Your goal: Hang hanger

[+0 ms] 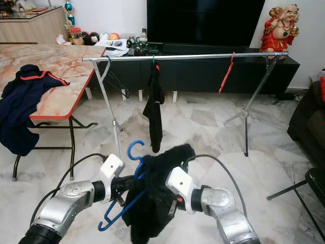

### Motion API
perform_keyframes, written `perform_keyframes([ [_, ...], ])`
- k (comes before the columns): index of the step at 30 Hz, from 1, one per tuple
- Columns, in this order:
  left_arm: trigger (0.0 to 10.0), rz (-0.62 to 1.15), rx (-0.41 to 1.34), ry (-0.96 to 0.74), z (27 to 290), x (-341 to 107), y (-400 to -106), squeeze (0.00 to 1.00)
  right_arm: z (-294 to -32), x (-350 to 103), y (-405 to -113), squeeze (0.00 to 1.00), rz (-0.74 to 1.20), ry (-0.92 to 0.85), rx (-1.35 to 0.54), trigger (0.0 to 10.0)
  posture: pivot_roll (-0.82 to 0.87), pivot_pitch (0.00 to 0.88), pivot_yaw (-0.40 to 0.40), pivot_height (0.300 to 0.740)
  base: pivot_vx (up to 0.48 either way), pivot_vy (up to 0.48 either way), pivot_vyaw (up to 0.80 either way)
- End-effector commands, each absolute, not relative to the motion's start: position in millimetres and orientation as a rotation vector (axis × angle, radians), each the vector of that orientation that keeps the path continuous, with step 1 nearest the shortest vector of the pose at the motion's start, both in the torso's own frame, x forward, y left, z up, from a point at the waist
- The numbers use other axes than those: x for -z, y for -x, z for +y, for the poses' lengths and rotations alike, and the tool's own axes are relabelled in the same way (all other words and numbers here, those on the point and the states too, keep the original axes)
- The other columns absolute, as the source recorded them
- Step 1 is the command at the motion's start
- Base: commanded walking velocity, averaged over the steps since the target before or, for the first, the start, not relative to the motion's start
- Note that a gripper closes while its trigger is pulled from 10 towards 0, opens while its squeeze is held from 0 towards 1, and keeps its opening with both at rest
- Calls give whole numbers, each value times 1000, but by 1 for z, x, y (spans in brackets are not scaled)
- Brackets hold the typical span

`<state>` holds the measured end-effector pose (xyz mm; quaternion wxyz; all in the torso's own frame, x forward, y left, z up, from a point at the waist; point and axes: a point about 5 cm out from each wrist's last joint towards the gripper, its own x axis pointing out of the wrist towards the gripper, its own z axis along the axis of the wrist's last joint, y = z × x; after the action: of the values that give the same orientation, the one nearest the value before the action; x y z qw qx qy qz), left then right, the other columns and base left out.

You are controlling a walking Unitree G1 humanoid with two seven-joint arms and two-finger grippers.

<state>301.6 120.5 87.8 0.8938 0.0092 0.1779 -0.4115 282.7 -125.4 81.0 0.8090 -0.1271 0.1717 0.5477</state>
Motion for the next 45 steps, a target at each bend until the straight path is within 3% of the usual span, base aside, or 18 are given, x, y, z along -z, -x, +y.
perform_keyframes([
  [1, 10000, 281, 863, -26, 117, -106, -308, 0, -125, -80, -282, 1000, 376, 278, -1181, 10000, 115, 0, -29, 740, 0, 0, 0],
  [16, 10000, 263, 820, -33, 119, -106, -312, 0, -134, -64, -261, 1000, 498, 346, -1231, 10000, 110, 0, -31, 740, 0, 0, 0],
  [18, 10000, 266, 818, -39, 120, -106, -312, 0, -139, -68, -265, 1000, 463, 381, -1194, 10000, 106, 0, -32, 740, 0, 0, 0],
  [19, 10000, 285, 826, -70, 124, -101, -310, 0, -149, -86, -285, 1000, 360, 361, -1039, 10000, 100, 0, -31, 740, 0, 0, 0],
  [24, 10000, 311, 838, -102, 127, -96, -308, 0, -170, -114, -313, 1000, 242, 375, -813, 10000, 94, 0, -32, 740, 0, 0, 0],
  [25, 10000, 321, 848, -116, 128, -94, -307, 0, -176, -124, -322, 804, 196, 361, -754, 10000, 93, 0, -33, 740, 0, 0, 0],
  [26, 10000, 325, 854, -120, 128, -93, -306, 0, -177, -128, -324, 804, 178, 349, -735, 10000, 93, 0, -33, 740, 0, 0, 0],
  [27, 10000, 329, 860, -123, 128, -93, -305, 0, -178, -132, -327, 0, 161, 330, -726, 10000, 92, 0, -33, 740, 0, 0, 0],
  [30, 10000, 331, 889, -135, 128, -93, -303, 0, -176, -140, -331, 0, 137, 314, -781, 10000, 95, 0, -33, 740, 0, 0, 0],
  [34, 10000, 333, 980, -199, 128, -93, -297, 0, -165, -135, -321, 0, 223, 420, -1076, 10000, 93, 0, -36, 740, 0, 0, 0],
  [38, 10000, 342, 1037, -253, 129, -92, -292, 0, -168, -133, -327, 0, 267, 464, -1114, 10000, 92, 0, -40, 740, 0, 0, 0],
  [40, 10000, 336, 1082, -307, 130, -92, -290, 0, -170, -136, -326, 0, 304, 448, -1226, 10000, 100, 0, -43, 740, 0, 0, 0],
  [41, 10000, 337, 1091, -314, 130, -92, -290, 0, -170, -137, -326, 220, 316, 444, -1253, 10000, 100, 0, -43, 740, 0, 0, 0],
  [42, 10000, 338, 1097, -316, 130, -92, -290, 0, -170, -137, -325, 855, 324, 442, -1267, 10000, 100, 0, -43, 740, 0, 0, 0],
  [43, 10000, 336, 1117, -323, 129, -92, -289, 0, -170, -137, -324, 855, 337, 432, -1299, 10000, 100, 0, -43, 740, 0, 0, 0],
  [44, 10000, 331, 1133, -328, 129, -93, -288, 0, -171, -137, -324, 1000, 354, 421, -1327, 10000, 100, 0, -43, 740, 0, 0, 0],
  [45, 10000, 325, 1150, -329, 128, -94, -287, 0, -173, -136, -323, 1000, 386, 425, -1363, 10000, 103, 0, -47, 740, 0, 0, 0],
])
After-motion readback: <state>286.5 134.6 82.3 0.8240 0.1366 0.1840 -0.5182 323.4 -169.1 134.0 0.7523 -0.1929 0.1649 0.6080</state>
